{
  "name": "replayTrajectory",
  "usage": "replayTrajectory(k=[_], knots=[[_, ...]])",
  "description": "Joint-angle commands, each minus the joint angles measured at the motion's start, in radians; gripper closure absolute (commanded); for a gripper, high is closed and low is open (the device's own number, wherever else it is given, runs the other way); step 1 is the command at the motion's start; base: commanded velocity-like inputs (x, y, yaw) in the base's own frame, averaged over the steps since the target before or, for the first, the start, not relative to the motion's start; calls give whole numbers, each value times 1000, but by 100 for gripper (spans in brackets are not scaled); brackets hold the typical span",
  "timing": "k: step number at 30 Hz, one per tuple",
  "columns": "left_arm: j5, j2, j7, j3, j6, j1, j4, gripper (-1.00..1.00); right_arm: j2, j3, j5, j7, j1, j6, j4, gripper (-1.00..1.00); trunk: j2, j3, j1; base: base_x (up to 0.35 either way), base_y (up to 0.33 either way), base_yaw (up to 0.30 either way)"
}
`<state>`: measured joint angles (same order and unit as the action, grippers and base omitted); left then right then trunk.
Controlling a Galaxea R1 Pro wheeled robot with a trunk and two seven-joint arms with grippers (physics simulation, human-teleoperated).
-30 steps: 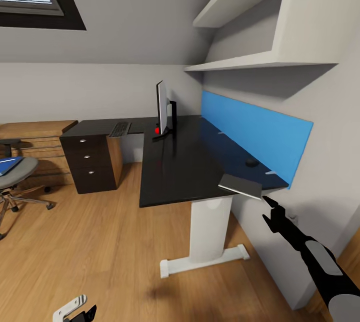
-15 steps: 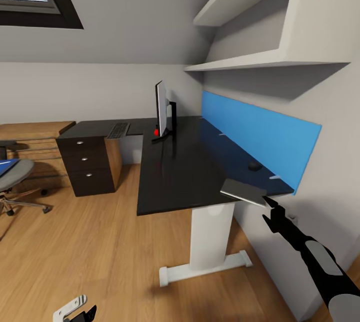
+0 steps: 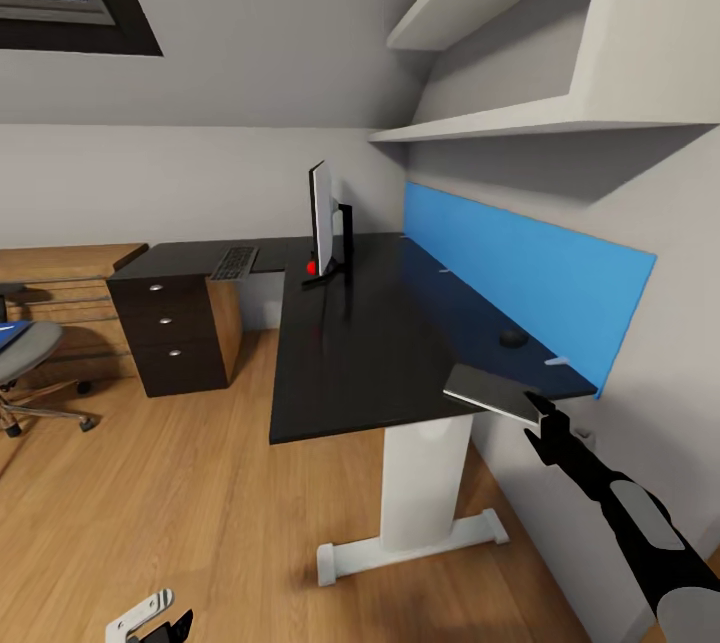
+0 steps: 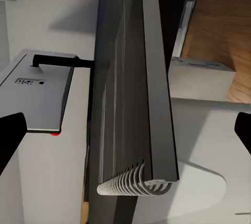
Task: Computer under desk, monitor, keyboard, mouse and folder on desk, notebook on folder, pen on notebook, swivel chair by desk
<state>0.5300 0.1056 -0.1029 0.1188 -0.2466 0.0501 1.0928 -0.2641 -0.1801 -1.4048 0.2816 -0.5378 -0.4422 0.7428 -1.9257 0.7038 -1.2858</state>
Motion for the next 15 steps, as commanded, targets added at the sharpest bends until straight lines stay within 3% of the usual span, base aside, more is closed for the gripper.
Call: replayTrajectory(k=[1,15], knots=[[11,0,-6,-1,-5,0,2,-100,0,-2,-5,1,-1,-7,0,-100,0,1,0,8,0,0],[11,0,-6,-1,-5,0,2,-100,0,1,-4,0,-1,-7,0,-100,0,1,0,2,0,0]])
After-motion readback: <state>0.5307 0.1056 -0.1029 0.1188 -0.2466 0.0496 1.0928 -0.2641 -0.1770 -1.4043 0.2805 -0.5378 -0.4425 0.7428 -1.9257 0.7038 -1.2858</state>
